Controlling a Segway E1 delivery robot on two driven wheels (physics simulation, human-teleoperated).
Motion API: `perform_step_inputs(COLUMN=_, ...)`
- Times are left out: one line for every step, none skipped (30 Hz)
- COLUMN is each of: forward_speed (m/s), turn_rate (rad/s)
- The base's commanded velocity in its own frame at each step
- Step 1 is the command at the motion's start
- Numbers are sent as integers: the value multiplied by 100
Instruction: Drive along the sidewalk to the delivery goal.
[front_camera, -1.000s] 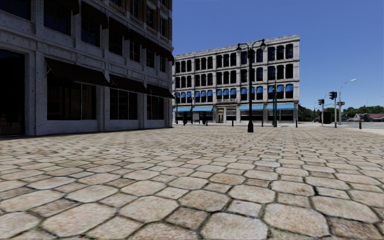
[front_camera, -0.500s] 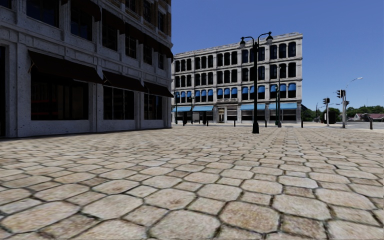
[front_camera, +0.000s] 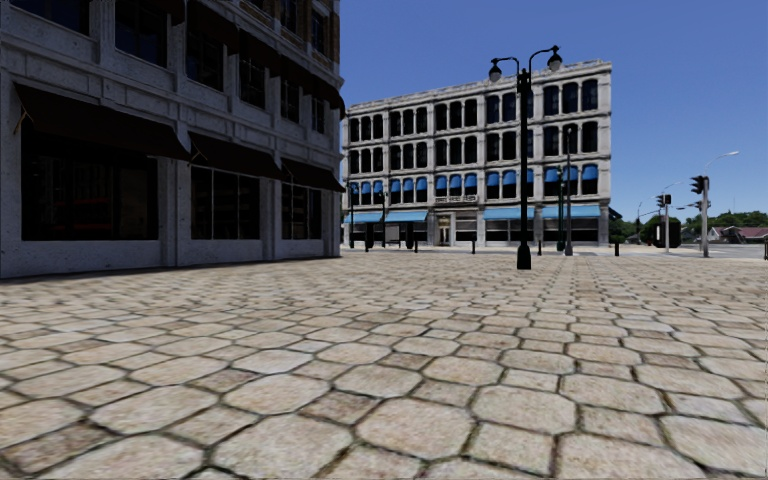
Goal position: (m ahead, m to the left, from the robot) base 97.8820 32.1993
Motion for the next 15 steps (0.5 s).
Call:
perform_step_inputs(forward_speed=200, turn_rate=0)
perform_step_inputs(forward_speed=200, turn_rate=0)
perform_step_inputs(forward_speed=200, turn_rate=0)
perform_step_inputs(forward_speed=200, turn_rate=0)
perform_step_inputs(forward_speed=200, turn_rate=0)
perform_step_inputs(forward_speed=200, turn_rate=0)
perform_step_inputs(forward_speed=200, turn_rate=0)
perform_step_inputs(forward_speed=200, turn_rate=0)
perform_step_inputs(forward_speed=200, turn_rate=0)
perform_step_inputs(forward_speed=200, turn_rate=0)
perform_step_inputs(forward_speed=200, turn_rate=0)
perform_step_inputs(forward_speed=200, turn_rate=0)
perform_step_inputs(forward_speed=200, turn_rate=0)
perform_step_inputs(forward_speed=200, turn_rate=0)
perform_step_inputs(forward_speed=200, turn_rate=0)
